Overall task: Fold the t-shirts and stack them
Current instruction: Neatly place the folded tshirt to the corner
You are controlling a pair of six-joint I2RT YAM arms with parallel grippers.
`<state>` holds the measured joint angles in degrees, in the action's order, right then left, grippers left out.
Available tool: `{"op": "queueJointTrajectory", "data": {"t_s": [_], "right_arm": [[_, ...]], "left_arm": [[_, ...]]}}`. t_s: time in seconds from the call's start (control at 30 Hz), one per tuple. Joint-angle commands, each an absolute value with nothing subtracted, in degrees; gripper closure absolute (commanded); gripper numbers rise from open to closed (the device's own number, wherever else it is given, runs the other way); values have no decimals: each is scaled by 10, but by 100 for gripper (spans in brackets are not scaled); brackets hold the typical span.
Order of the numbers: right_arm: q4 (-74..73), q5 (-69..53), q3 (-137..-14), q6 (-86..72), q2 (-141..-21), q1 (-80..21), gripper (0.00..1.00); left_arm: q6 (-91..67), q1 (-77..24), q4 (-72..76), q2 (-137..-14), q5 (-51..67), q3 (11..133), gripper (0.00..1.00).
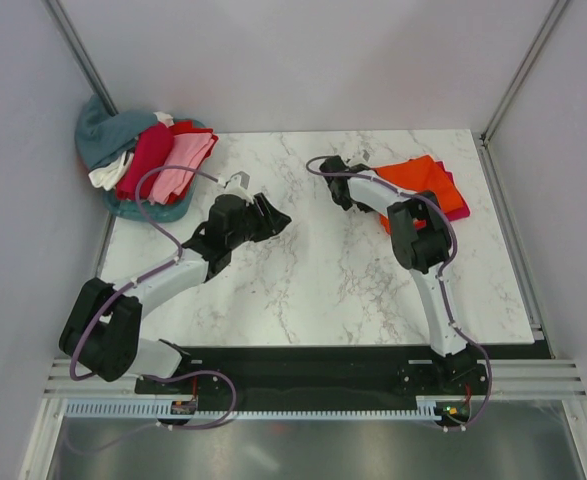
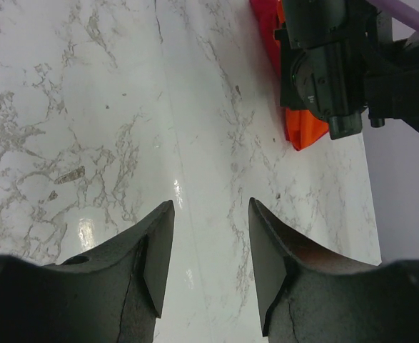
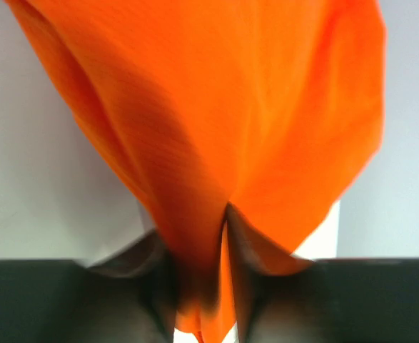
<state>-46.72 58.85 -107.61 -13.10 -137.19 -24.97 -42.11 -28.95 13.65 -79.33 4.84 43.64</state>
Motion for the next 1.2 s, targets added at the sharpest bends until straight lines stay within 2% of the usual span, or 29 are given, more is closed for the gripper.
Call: {"op": "queueJointTrajectory", "data": {"t_s": [0.0,0.07,0.13,0.27,0.37,0.6,0.73,0.83,1.17], "right_arm": [[-511,487,-1120,-195,-1315,-273,58],[-509,410,-1125,-214,-1299,-280,43],[-502,368,-1132,-220,-1279,-282,37],[-488,304,-1141,-216,-1240,-285,19],[-487,308,-1137,-201,-1206,-279,14],[-441,234,-1053,-190,-1110,-169,18],[-385,106,-1019,-206,-1105,-36,28],[-367,55,-1050,-233,-1143,20,32],[-340,26,-1168,-294,-1303,112,33]], "left_arm": [[-403,-285,145,-780,42,432,47],[-408,-281,142,-782,43,431,47],[-415,-279,140,-785,45,430,47],[-426,-275,140,-795,47,431,47],[-442,-275,145,-821,68,445,47],[-489,-281,173,-898,126,489,51],[-501,-286,175,-919,141,504,52],[-490,-286,167,-915,140,511,52],[-447,-285,106,-880,120,511,52]]}}
